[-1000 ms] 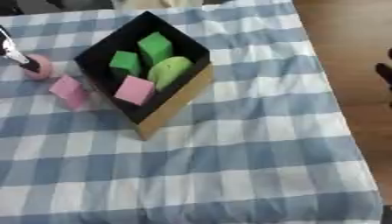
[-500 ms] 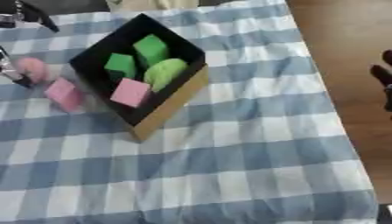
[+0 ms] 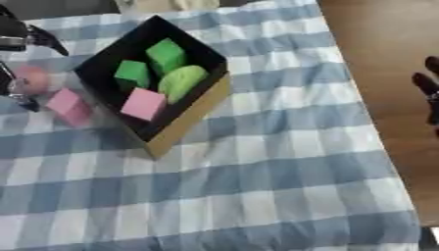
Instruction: Pick up objects on the table and place them in the box.
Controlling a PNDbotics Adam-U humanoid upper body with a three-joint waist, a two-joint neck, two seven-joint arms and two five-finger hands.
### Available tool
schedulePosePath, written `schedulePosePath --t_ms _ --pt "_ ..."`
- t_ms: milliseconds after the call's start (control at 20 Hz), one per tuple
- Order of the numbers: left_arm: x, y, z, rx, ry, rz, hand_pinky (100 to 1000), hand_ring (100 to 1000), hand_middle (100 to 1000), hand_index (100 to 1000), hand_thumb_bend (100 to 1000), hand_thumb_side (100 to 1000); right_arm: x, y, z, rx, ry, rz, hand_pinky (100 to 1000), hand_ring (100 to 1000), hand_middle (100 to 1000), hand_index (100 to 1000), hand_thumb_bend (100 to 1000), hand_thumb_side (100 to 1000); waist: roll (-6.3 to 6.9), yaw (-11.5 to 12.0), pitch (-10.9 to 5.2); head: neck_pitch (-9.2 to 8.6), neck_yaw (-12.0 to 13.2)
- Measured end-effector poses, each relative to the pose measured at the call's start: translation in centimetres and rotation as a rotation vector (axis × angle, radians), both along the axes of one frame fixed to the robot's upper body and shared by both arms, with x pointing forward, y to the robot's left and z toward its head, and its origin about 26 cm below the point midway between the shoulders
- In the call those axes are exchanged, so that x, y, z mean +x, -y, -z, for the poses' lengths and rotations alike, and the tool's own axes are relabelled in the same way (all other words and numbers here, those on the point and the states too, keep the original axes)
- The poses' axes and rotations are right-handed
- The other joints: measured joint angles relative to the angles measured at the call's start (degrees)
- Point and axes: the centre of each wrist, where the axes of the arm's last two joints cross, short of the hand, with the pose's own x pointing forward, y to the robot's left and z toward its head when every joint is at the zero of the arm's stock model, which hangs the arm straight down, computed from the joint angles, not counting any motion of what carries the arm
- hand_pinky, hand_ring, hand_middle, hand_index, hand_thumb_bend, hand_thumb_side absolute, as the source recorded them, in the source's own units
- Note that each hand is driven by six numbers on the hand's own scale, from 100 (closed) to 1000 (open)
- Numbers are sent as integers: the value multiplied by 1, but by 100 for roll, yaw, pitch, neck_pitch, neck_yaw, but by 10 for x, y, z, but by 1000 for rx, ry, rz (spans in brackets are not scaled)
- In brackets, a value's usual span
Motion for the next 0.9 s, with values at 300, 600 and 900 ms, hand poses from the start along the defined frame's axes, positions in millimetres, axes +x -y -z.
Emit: schedulePosePath --t_ms 300,600,900 --pt "5 3 16 -8 -37 4 921 933 854 925 709 200 1 -1 -1 -6 -7 0 984 1000 444 1000 100 523 0 -21 10 -1 2" --pt "12 10 29 -9 -70 -1 920 930 854 926 687 198 2 -2 -1 -2 -7 -1 986 1000 441 1000 100 523 0 -59 18 -5 26" --pt "16 16 37 -22 -89 -3 896 904 806 890 615 206 2 -3 0 -2 -12 -2 988 1000 437 1000 100 523 0 -87 35 -6 45"
